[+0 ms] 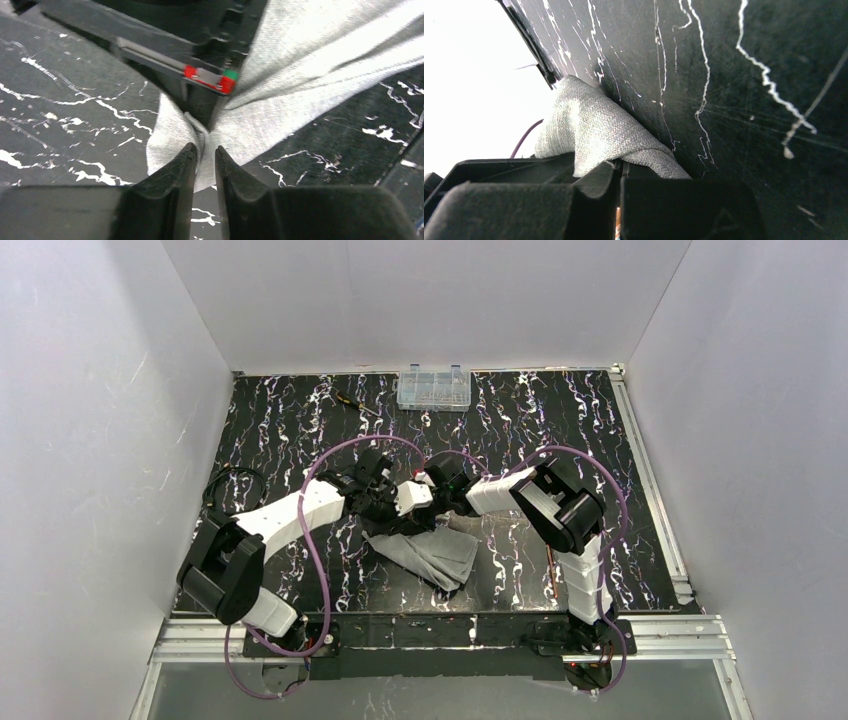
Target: Fold the napkin into a case and place the utensils inside
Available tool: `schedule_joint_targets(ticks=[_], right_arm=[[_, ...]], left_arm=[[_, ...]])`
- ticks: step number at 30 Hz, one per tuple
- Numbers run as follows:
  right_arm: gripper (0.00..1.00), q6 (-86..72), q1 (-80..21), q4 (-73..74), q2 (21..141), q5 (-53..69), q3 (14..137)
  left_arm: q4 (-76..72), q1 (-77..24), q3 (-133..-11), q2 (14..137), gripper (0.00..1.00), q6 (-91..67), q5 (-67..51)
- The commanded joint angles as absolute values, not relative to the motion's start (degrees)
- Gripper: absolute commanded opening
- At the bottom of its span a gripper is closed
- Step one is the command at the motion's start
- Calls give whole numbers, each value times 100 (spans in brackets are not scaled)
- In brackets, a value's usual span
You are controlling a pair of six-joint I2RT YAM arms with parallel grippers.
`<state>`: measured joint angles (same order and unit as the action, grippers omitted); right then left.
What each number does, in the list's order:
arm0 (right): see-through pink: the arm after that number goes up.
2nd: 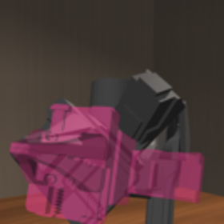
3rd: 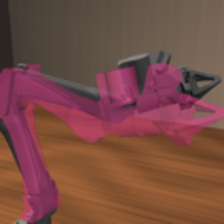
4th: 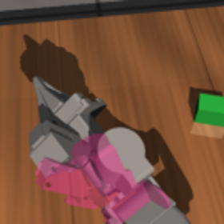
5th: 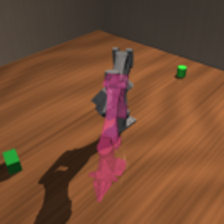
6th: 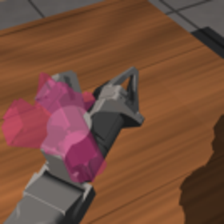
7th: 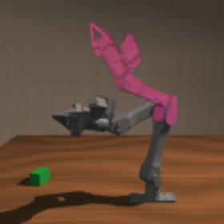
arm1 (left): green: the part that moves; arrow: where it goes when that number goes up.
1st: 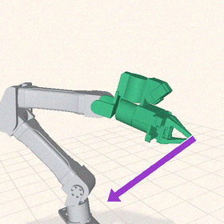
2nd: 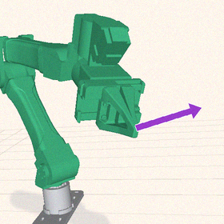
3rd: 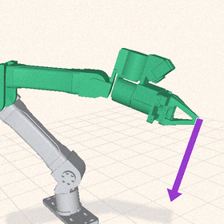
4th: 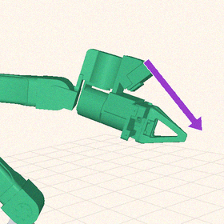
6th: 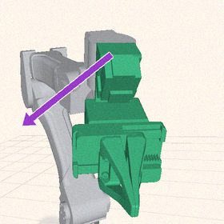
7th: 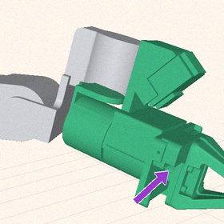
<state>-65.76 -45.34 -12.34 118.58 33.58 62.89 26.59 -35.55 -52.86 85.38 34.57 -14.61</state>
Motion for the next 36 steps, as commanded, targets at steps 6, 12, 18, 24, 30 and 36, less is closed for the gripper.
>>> schedule_joint_targets(ticks=[6,12,18,24,30,36], right_arm=[[1,-6452,-4493,-1248,12101,3135,6264],[1,-6408,-4498,-1275,12009,3272,6179],[1,-6407,-4492,-1297,11969,3350,6143],[16,-6290,-4484,-1273,11818,3582,6239],[50,-5986,-4479,-1013,11438,3684,6091],[99,-5736,-4411,-1002,10813,3648,5712]], left_arm=[[3475,-3604,-5360,8455,25,4027,-2384],[1957,-3604,-4792,8523,7,3829,-832],[1376,-3604,-4619,8436,4,3799,-166],[1602,-3604,-4599,8549,5,3653,-644],[1719,-3604,-4603,8759,5,3420,-814],[1811,-3505,-4724,8815,1,3021,-779]])
